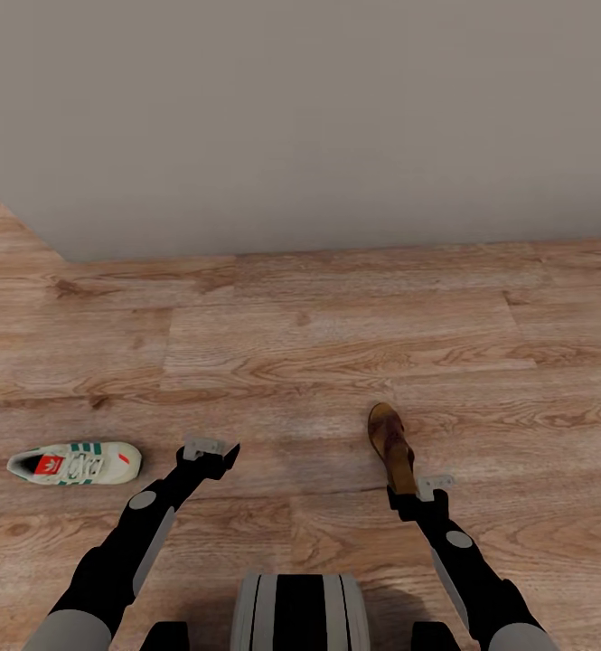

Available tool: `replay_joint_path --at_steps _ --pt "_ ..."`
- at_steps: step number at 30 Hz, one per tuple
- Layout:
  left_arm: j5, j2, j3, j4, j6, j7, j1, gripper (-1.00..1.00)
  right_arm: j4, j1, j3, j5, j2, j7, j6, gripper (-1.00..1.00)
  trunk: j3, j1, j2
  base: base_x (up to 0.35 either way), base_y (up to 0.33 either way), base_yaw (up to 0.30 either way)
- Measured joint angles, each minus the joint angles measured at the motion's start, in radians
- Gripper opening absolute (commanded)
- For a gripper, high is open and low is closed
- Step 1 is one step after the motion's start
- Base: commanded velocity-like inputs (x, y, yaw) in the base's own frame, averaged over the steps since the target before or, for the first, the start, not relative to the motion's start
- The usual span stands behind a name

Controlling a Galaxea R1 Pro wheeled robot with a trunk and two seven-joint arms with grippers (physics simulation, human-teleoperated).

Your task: Pick up the two gym shoes and the two sandals from the corridor floor and place them onto the hallstand (shoe rack) in the corridor, making sure they are on the rack and not on the floor. Arrange them so the two gym shoes are next to each other and the two sandals are next to each other.

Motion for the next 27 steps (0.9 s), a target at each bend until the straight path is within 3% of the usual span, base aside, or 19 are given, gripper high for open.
replay_joint_path --at_steps 6,14,27 --pt "0.0 0.0 -0.003 -0.003 0.0 0.0 0.0 1.0 -0.001 0.0 -0.001 0.0 0.0 0.0 0.0 1.0 0.0 0.0 0.0 0.0 0.0 0.0" --pt "0.0 0.0 -0.026 -0.003 0.0 0.002 0.0 1.0 0.0 0.0 -0.002 0.0 -0.001 0.0 0.0 1.0 -0.031 0.004 -0.002 0.0 0.0 0.0" --pt "0.0 0.0 -0.032 -0.008 0.0 0.003 -0.001 1.0 -0.001 0.0 -0.002 0.0 -0.002 0.0 0.0 1.0 -0.031 0.004 -0.002 0.0 0.0 0.0"
